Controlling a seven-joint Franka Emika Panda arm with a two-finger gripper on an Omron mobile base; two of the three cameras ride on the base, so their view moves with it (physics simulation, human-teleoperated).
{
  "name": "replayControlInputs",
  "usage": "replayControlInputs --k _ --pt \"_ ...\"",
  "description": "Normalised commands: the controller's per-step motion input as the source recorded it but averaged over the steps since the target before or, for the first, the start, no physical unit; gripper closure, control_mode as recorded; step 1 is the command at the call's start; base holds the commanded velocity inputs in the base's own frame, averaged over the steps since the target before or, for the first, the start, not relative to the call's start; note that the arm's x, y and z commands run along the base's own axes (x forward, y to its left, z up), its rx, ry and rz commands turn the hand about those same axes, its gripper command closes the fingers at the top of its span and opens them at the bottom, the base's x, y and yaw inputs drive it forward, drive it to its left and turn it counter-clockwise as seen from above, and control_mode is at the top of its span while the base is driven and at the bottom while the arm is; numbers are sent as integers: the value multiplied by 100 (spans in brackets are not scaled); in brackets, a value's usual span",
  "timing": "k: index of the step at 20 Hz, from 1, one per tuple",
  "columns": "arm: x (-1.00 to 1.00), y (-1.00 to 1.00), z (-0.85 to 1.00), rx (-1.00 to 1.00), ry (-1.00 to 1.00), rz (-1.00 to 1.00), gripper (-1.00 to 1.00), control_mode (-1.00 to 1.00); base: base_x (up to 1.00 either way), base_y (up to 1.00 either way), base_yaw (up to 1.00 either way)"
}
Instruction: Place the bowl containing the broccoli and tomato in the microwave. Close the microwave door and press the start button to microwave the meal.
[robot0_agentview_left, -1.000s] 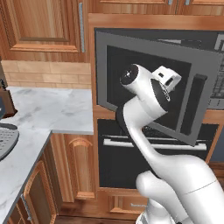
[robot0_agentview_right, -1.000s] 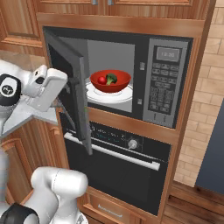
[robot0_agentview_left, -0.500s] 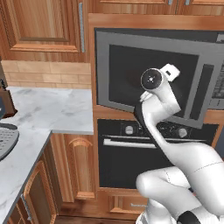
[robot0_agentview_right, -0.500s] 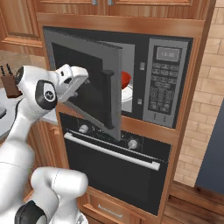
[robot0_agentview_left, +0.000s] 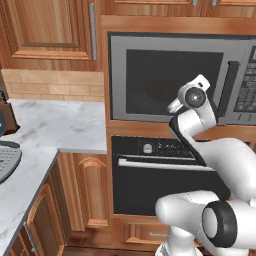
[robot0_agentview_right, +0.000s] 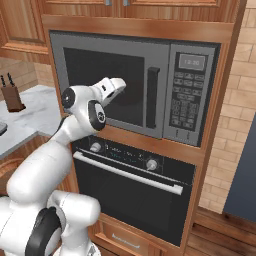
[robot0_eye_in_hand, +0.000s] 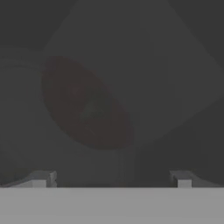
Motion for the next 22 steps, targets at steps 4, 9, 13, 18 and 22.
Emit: replayControlInputs --k 4,9,13,18,22 --pt "63 -13 0 0 0 5 -100 -100 0 0 0" --pt "56 0 11 0 4 0 -100 -100 0 0 0" --pt "19 -3 9 -7 10 6 -100 -100 0 0 0" --pt "-53 0 23 -7 10 10 -100 -100 0 0 0" --pt "-82 -2 31 3 1 13 -100 -100 0 0 0"
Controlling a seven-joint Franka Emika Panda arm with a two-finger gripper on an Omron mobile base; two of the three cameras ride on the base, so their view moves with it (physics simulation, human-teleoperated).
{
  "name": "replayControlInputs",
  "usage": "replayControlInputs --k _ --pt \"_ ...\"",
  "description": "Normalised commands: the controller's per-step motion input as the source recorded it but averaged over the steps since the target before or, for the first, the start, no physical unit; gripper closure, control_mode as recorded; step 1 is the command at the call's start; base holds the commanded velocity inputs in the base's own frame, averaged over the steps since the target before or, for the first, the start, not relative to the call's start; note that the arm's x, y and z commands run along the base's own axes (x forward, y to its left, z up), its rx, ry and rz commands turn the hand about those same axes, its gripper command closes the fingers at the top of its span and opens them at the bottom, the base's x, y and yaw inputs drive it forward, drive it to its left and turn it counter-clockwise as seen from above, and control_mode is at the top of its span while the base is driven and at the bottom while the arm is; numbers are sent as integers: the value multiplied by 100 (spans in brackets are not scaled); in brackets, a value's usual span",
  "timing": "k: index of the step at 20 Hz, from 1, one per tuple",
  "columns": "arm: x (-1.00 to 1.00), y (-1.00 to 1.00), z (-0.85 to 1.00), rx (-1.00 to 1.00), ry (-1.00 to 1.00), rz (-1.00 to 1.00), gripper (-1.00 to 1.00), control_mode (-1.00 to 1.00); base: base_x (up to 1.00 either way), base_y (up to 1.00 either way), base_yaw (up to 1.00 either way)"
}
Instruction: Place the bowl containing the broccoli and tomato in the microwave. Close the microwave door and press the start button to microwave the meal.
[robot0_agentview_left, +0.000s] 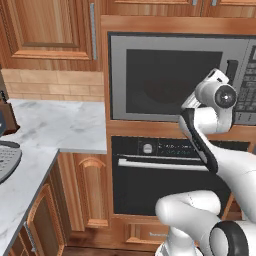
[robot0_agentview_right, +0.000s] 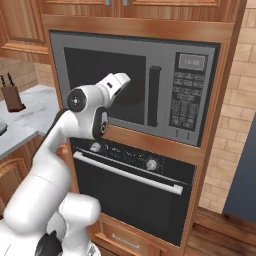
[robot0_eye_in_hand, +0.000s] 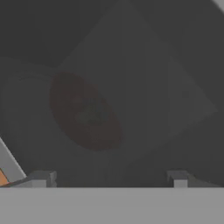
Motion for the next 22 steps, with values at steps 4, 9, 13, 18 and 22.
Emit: replayControlInputs --k 4,9,13,18,22 --pt "-88 -13 19 17 0 2 -100 -100 0 0 0" --pt "-55 -31 2 21 0 -6 -100 -100 0 0 0" --pt "-41 -56 0 18 0 -24 -100 -100 0 0 0" --pt "-35 -65 -12 20 0 -27 -100 -100 0 0 0" --pt "-10 -62 -12 21 0 -22 -100 -100 0 0 0"
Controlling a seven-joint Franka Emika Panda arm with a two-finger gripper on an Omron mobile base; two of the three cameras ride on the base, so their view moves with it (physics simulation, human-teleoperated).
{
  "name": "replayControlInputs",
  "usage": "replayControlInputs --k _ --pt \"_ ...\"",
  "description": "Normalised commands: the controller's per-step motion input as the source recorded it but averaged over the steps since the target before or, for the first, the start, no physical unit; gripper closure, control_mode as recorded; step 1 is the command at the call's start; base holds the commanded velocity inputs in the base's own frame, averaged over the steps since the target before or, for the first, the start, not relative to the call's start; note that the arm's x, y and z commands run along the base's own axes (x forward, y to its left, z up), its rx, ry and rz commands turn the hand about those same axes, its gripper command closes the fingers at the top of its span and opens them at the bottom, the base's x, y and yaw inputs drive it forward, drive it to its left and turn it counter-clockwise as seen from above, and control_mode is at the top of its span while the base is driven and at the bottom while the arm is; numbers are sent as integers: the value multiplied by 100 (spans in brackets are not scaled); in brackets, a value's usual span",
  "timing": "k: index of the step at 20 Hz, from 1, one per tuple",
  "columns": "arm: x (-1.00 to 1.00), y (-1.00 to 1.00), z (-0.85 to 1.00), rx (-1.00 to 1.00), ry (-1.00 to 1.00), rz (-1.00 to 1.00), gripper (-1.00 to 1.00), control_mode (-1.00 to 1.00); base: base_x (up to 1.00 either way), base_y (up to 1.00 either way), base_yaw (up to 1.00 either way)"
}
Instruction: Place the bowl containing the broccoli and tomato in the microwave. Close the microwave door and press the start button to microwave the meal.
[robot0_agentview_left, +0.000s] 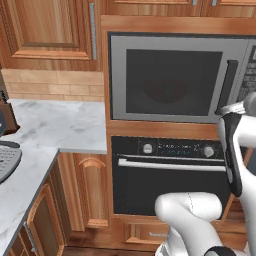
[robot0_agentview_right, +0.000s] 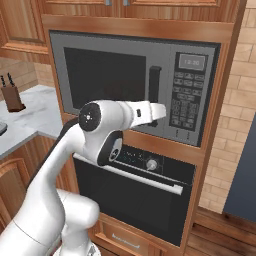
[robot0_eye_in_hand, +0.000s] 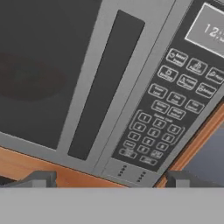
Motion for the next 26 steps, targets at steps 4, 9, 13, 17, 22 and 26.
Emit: replayControlInputs --k 4,9,13,17,22,26 --pt "-9 -74 0 26 0 -5 -100 -100 0 0 0" --pt "-34 -67 -5 14 -3 15 -100 -100 0 0 0" --pt "-29 -37 -5 0 0 27 -100 -100 0 0 0" --pt "-28 -2 0 -9 -5 32 100 -100 0 0 0" --pt "-14 24 0 -16 -20 29 100 -100 0 0 0" --pt "-1 19 -2 -15 -20 24 100 -100 0 0 0"
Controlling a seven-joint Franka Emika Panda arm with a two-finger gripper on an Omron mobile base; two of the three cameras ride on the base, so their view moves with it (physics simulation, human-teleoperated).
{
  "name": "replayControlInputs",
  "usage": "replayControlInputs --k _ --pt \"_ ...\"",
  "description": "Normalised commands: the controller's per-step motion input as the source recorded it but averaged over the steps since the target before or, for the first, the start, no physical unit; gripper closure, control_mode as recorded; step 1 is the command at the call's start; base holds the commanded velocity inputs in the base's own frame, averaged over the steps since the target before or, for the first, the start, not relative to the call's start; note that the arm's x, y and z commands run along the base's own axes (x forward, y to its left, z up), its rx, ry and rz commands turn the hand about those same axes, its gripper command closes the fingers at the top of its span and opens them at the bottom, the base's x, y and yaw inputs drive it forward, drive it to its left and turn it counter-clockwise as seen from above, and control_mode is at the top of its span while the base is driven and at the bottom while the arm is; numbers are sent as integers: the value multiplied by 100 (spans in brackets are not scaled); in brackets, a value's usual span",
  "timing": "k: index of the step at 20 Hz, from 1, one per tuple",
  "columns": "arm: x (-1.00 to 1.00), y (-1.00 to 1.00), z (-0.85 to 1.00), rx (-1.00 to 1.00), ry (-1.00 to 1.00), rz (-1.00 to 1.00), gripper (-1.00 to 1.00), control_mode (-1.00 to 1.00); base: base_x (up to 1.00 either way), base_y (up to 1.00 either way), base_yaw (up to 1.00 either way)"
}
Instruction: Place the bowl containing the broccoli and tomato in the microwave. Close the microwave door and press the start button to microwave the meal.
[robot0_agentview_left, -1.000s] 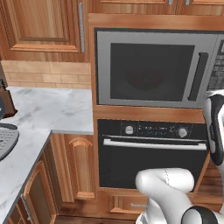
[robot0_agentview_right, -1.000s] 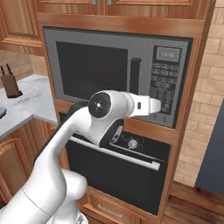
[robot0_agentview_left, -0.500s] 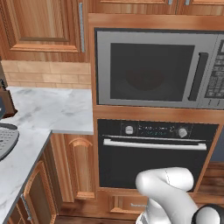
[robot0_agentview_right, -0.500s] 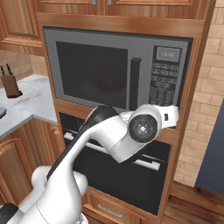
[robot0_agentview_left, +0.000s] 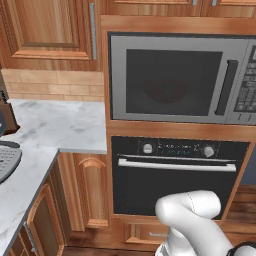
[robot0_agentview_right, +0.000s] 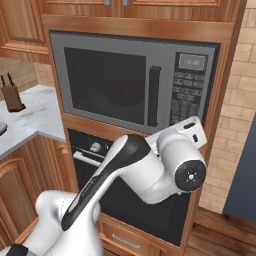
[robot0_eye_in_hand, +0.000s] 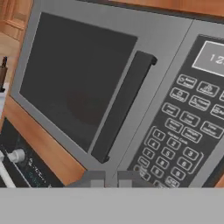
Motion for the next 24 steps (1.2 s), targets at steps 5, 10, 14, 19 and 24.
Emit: replayControlInputs --k 5,10,14,19,24 --pt "2 2 -18 -16 -11 9 100 -100 0 0 0" --pt "18 0 -31 -8 -2 0 100 -100 0 0 0" --pt "28 0 -4 -5 0 0 100 -100 0 0 0" --pt "33 -1 0 -2 0 -3 100 -100 0 0 0" --pt "25 -13 0 0 0 -4 100 -100 0 0 0"
